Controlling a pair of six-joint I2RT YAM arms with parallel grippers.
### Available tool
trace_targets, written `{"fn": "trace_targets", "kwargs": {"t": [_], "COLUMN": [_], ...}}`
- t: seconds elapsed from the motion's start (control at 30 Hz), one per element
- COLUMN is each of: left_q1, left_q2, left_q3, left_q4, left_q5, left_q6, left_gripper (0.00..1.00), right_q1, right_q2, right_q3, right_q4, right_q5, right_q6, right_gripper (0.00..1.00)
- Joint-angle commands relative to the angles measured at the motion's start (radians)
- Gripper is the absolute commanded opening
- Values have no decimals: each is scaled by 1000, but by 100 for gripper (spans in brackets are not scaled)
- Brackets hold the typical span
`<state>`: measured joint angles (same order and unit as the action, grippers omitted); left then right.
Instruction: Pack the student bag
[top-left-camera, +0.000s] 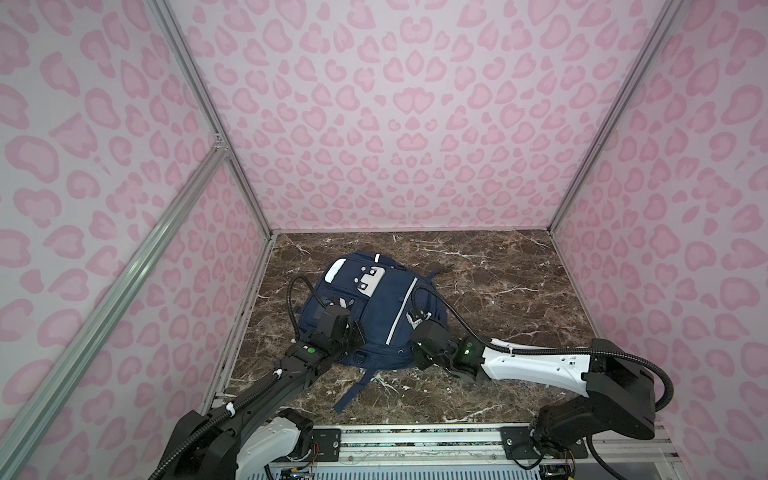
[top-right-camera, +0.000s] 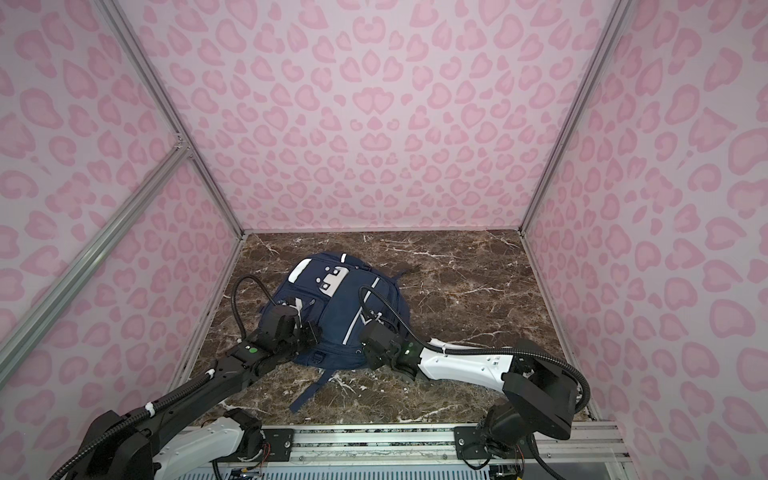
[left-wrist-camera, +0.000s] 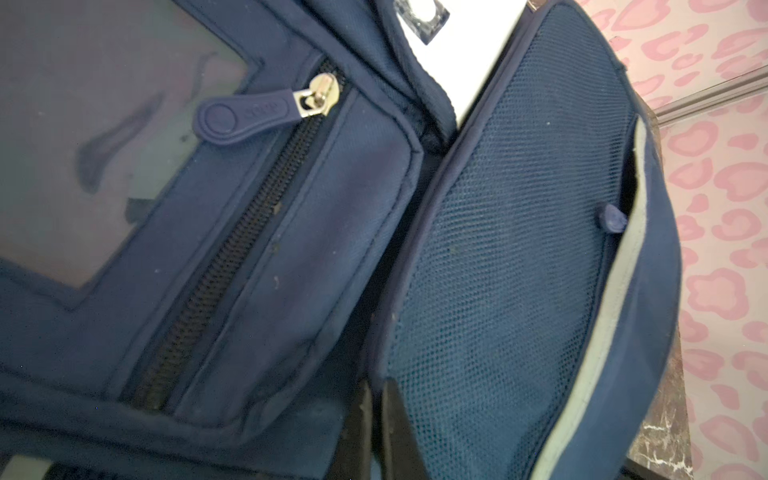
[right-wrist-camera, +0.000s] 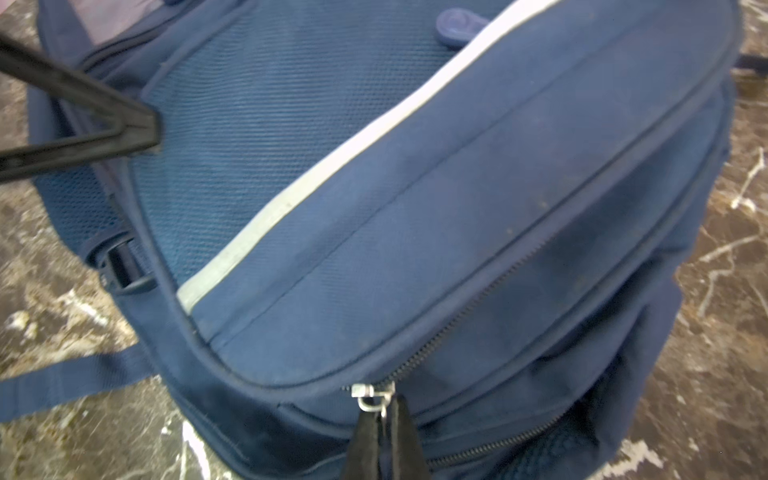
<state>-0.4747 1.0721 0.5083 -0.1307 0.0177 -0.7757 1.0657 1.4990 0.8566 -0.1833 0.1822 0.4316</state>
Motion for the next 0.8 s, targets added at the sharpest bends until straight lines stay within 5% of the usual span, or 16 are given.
{"fn": "trace_targets", "kwargs": {"t": [0.0, 0.37, 0.53, 0.67, 0.77], "left_q1": [14, 60, 61, 55, 28], "left_q2": [31, 147, 6, -134, -188], "left_q3": [36, 249, 179, 4, -76], "left_q4": [10, -2, -62, 54, 124], "left_q5": [-93, -109, -76, 135, 193], "left_q6": [32, 72, 38, -95, -182], "left_gripper": [4, 8, 35, 73, 80], "right_q1": [33, 182, 141, 108, 108], "right_q2": [-17, 148, 208, 173, 164], "right_q3": [1, 204, 257, 180, 164], "right_q4": [-38, 36, 4, 99, 111], "right_q5": [-74, -98, -45, -90, -107], "right_q6": [-57, -25, 27, 45, 43], "right_gripper": [0, 0, 0, 0, 0]}}
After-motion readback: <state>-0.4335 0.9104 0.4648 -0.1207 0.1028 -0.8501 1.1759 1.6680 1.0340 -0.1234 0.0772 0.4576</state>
